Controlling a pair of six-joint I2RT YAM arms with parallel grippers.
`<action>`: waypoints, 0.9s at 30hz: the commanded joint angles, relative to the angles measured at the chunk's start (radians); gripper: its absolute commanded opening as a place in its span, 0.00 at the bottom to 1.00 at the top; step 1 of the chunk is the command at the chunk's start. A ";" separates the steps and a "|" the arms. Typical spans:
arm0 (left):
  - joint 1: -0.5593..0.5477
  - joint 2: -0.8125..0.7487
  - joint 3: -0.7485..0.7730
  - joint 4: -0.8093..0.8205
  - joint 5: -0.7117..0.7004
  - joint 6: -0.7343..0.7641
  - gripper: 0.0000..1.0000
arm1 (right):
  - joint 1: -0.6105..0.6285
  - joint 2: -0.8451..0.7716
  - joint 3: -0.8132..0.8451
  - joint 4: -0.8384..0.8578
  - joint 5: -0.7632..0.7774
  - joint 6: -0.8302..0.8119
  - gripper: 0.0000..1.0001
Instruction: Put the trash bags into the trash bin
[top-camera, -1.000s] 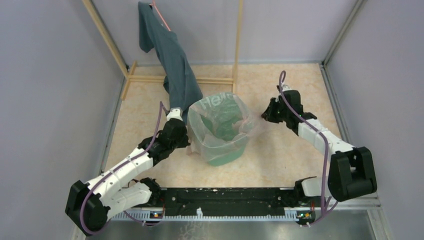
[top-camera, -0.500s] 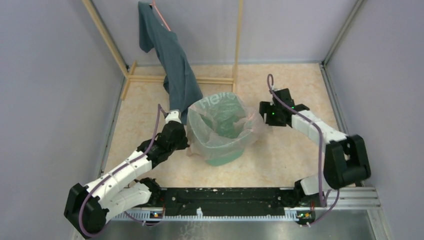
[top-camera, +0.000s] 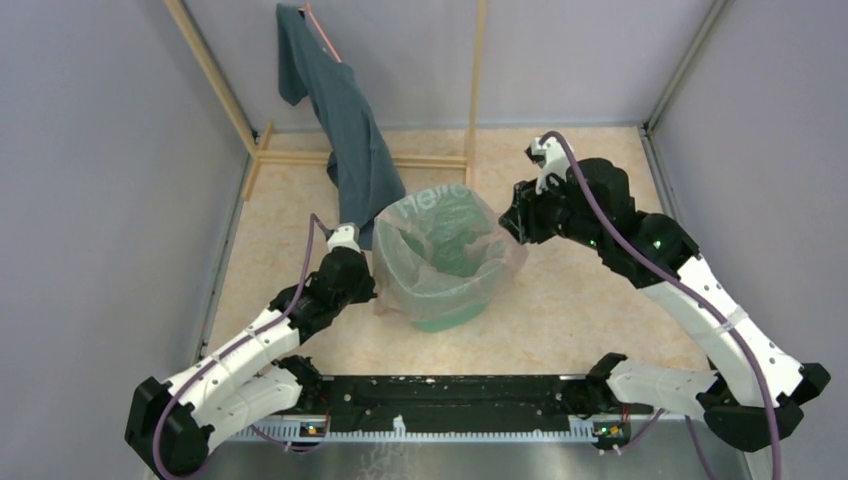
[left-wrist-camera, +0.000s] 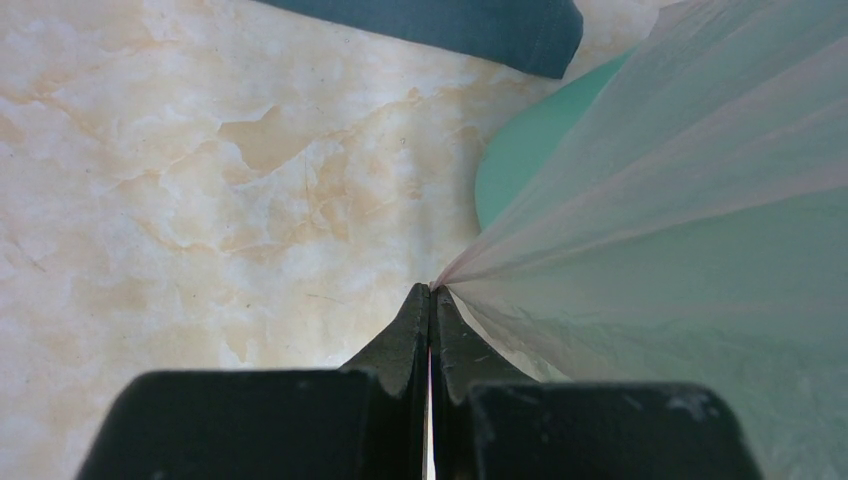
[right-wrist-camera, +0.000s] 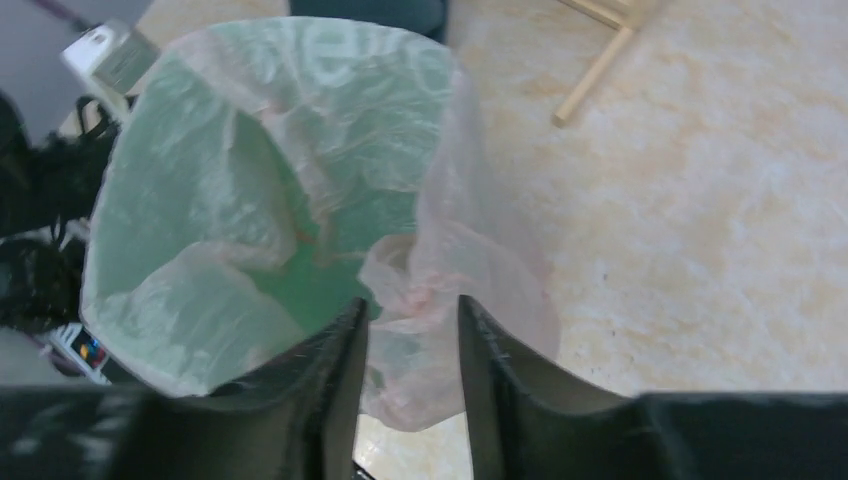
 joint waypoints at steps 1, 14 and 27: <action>-0.003 -0.026 -0.009 0.009 0.001 0.003 0.00 | 0.108 0.025 0.077 -0.056 -0.077 -0.003 0.32; -0.002 -0.037 -0.005 0.000 0.009 -0.002 0.00 | 0.310 0.241 -0.029 -0.058 0.243 -0.031 0.23; -0.002 -0.030 -0.061 0.034 0.026 -0.032 0.00 | 0.342 0.572 -0.016 0.016 0.258 0.053 0.37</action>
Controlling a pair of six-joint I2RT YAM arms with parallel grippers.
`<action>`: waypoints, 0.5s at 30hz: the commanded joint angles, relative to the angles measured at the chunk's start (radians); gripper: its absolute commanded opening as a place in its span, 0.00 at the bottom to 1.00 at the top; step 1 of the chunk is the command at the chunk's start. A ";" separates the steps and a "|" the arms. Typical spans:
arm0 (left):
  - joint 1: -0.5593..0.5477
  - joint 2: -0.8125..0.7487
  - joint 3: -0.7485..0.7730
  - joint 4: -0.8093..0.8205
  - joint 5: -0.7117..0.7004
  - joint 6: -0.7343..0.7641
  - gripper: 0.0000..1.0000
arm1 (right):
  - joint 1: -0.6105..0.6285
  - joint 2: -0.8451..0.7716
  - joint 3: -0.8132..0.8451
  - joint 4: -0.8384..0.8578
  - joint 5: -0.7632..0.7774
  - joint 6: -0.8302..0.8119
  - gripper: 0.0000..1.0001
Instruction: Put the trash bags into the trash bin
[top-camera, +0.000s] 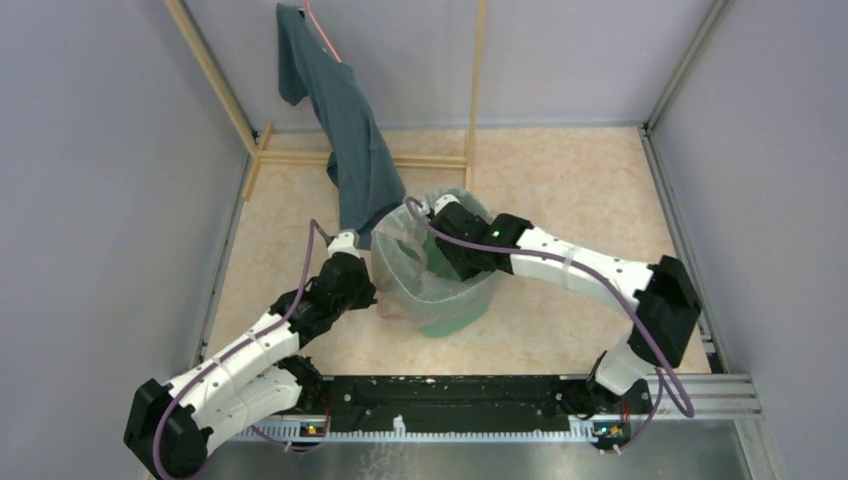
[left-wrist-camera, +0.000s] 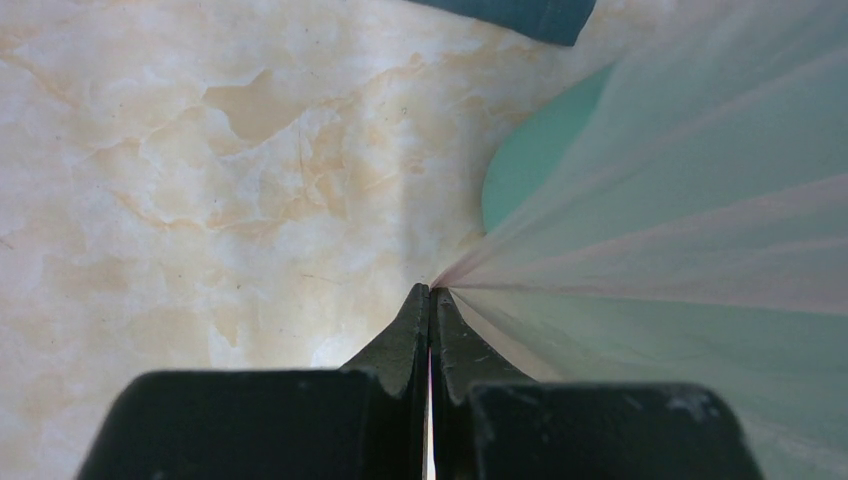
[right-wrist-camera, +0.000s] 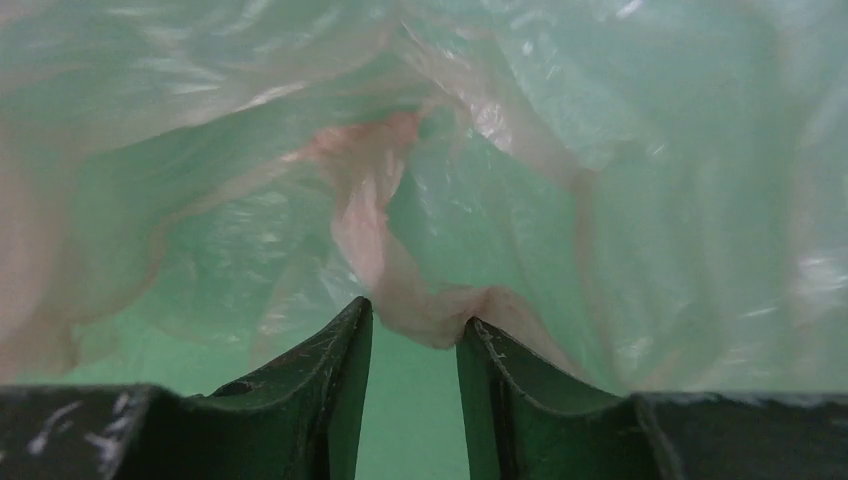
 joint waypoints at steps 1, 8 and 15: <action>-0.003 -0.005 -0.024 0.031 0.000 -0.011 0.00 | 0.028 0.105 0.028 0.057 -0.085 0.056 0.37; -0.003 -0.028 -0.044 0.012 -0.001 -0.015 0.00 | 0.041 0.066 0.116 0.016 -0.088 0.092 0.45; -0.004 -0.039 -0.059 0.024 0.006 -0.024 0.00 | 0.042 -0.083 0.142 -0.003 -0.115 0.092 0.57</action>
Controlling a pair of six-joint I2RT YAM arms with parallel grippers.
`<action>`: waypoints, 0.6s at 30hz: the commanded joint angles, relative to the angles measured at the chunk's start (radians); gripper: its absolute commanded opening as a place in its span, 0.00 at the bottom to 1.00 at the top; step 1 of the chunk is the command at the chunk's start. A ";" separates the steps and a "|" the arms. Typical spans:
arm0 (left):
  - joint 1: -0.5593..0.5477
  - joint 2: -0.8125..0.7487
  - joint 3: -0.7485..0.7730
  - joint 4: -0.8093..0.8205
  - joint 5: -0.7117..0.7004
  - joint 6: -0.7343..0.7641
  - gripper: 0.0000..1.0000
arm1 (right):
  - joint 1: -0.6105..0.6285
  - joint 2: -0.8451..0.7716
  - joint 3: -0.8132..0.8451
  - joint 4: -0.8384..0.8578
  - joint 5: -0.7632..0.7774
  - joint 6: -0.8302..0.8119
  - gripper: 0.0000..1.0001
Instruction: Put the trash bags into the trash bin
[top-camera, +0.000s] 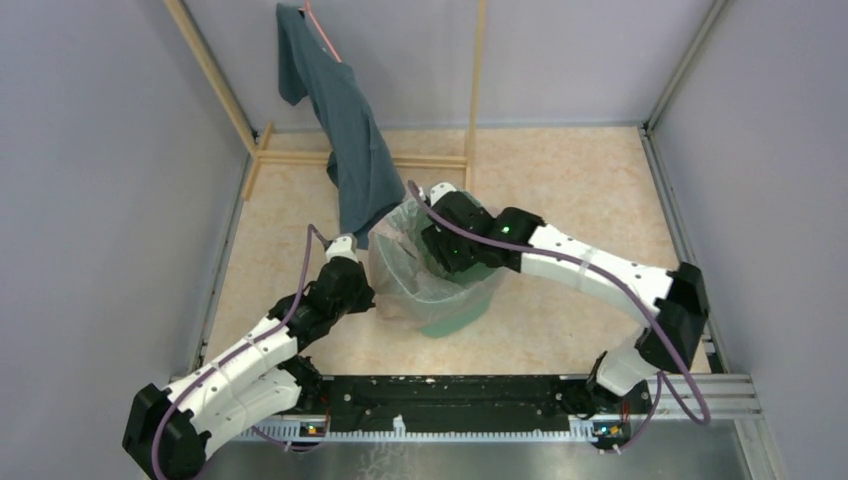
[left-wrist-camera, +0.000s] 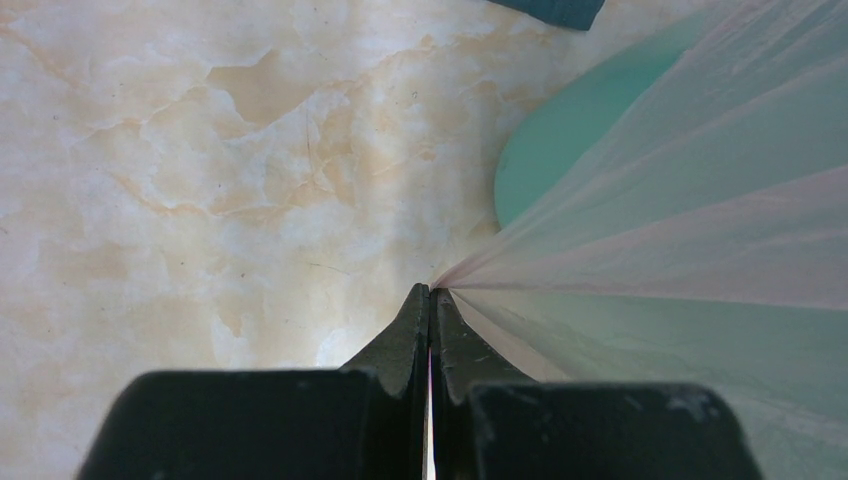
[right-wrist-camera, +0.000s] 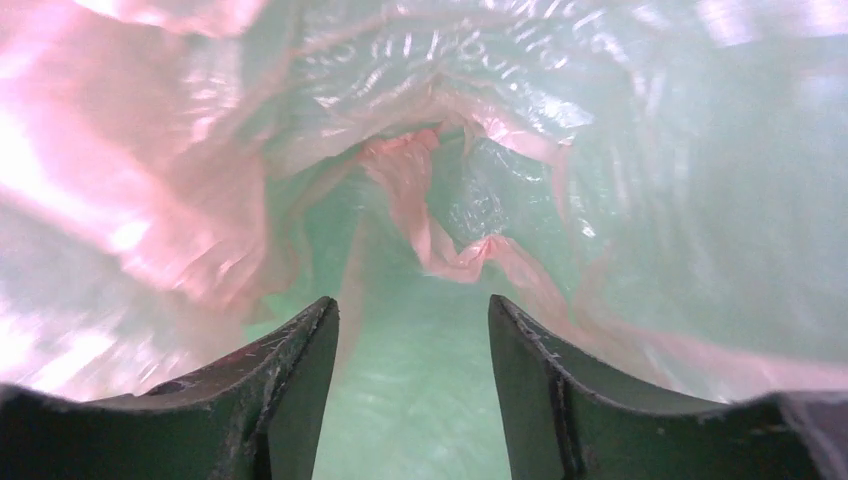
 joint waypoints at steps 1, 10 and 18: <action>-0.003 -0.004 -0.015 0.021 0.002 -0.018 0.00 | 0.005 -0.119 0.035 0.031 -0.024 0.005 0.59; -0.002 0.018 -0.019 -0.008 -0.024 -0.078 0.00 | 0.005 -0.009 -0.087 0.385 -0.152 0.055 0.35; -0.004 0.008 -0.009 0.001 -0.044 -0.075 0.00 | 0.007 0.013 -0.248 0.470 -0.151 0.083 0.00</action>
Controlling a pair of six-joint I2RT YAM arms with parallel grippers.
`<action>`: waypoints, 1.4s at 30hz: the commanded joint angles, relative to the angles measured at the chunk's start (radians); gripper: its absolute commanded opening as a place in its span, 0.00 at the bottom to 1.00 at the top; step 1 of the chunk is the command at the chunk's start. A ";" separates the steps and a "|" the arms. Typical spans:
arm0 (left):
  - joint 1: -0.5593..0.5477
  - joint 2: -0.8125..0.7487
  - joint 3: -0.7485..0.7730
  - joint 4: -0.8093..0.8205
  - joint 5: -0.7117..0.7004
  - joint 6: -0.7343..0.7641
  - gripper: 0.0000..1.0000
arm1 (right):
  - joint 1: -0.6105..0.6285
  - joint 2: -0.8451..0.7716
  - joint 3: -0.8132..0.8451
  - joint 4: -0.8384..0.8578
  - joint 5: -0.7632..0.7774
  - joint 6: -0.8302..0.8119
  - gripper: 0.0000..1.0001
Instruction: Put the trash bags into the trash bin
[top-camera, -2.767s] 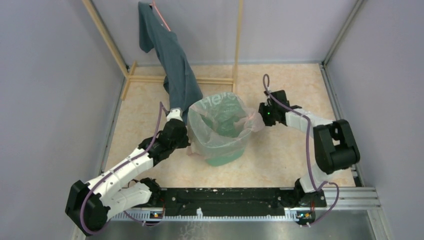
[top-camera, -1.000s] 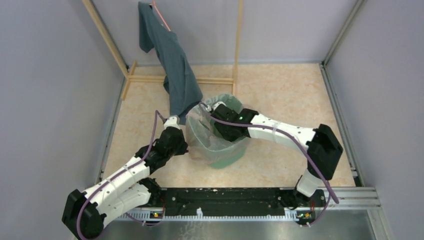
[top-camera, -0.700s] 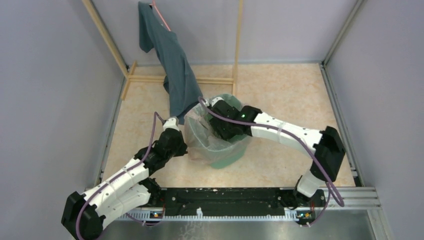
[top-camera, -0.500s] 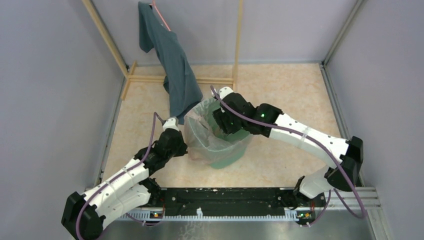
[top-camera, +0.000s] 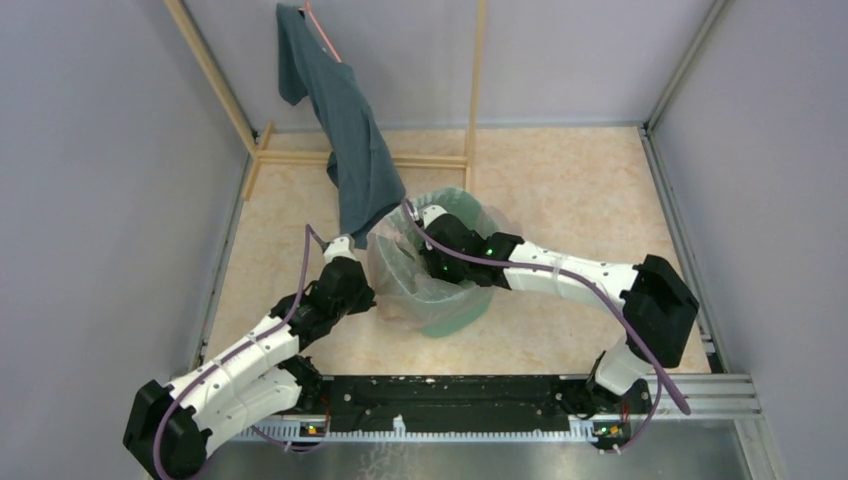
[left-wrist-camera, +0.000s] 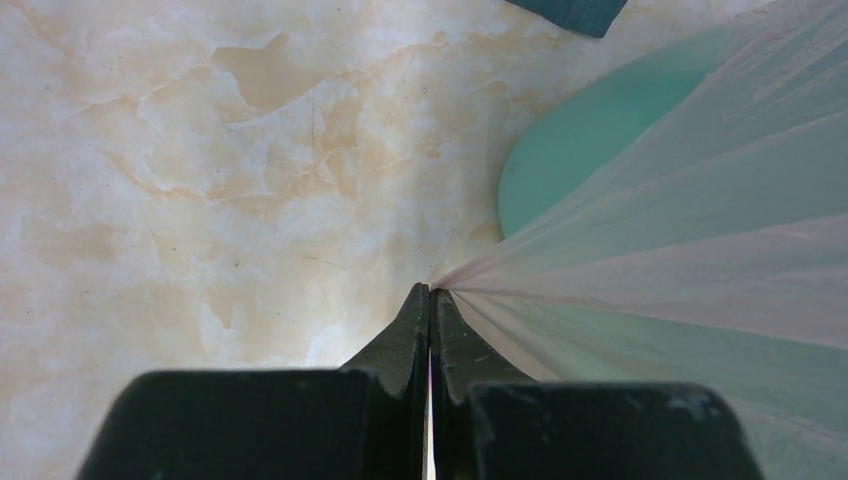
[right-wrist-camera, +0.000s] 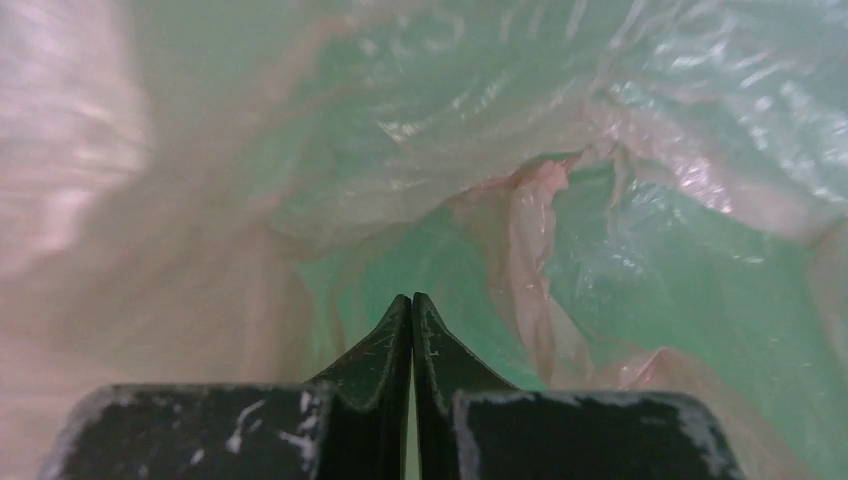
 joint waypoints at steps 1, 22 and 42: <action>-0.002 -0.005 -0.006 0.006 -0.029 -0.006 0.00 | 0.007 0.010 -0.035 0.116 -0.019 0.023 0.00; -0.003 -0.053 0.028 -0.112 -0.154 -0.091 0.00 | 0.014 0.275 0.066 0.085 -0.149 0.075 0.00; -0.003 -0.191 0.037 -0.249 -0.285 -0.227 0.03 | 0.051 0.339 0.438 -0.287 -0.226 -0.039 0.27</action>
